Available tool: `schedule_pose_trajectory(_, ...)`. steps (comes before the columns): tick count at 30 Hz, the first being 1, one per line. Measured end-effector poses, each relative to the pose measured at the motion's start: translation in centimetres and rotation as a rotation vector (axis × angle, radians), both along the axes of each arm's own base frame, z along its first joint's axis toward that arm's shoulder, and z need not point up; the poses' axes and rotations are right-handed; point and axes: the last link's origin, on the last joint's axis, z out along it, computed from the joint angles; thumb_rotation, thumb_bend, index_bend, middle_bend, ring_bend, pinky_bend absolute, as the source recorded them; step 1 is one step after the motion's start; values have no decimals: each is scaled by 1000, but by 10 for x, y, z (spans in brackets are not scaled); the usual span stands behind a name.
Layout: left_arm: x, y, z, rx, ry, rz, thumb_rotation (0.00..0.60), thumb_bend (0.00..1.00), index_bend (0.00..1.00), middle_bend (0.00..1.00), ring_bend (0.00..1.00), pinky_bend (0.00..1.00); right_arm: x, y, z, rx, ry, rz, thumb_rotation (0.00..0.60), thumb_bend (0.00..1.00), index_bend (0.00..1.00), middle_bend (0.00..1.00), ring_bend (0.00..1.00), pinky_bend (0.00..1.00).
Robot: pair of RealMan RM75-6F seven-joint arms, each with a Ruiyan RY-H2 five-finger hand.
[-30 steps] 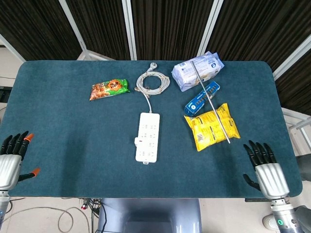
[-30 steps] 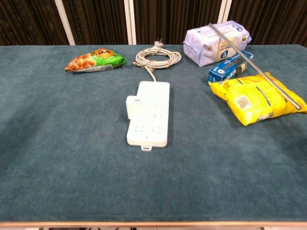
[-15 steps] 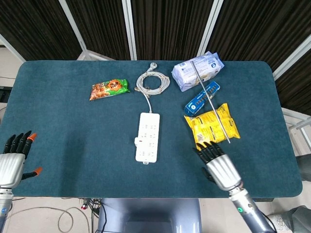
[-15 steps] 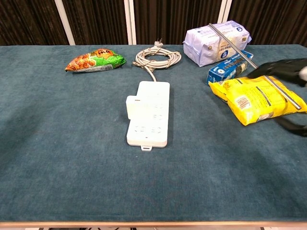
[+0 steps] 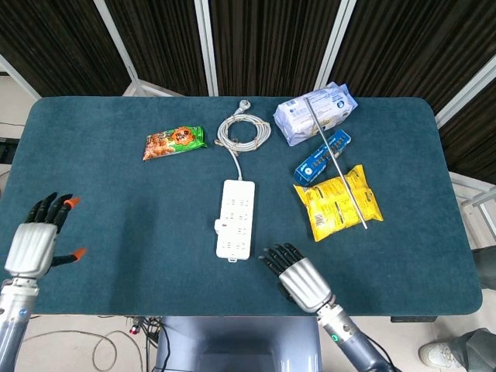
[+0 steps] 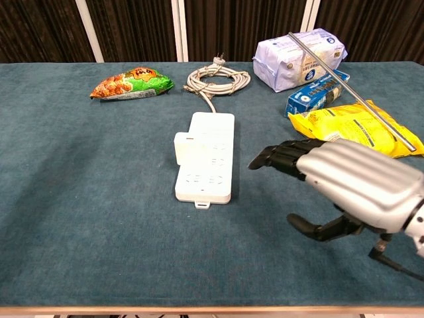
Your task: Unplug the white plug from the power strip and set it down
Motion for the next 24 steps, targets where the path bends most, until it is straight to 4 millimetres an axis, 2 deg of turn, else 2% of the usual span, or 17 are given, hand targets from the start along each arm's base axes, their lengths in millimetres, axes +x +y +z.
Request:
schedule_pose_trajectory(11,73,60,-22,-90,31,-97,600,40,202,185,64,149,13,1,-18,34,-16,-11,600,503,167,169,148,188)
schedule_pose_trajectory(24,142,97,-66,-182,35,-161,600,67,211,203,76,155,24,-9,-33,51,-40,-39,600,504,168,169,147,188)
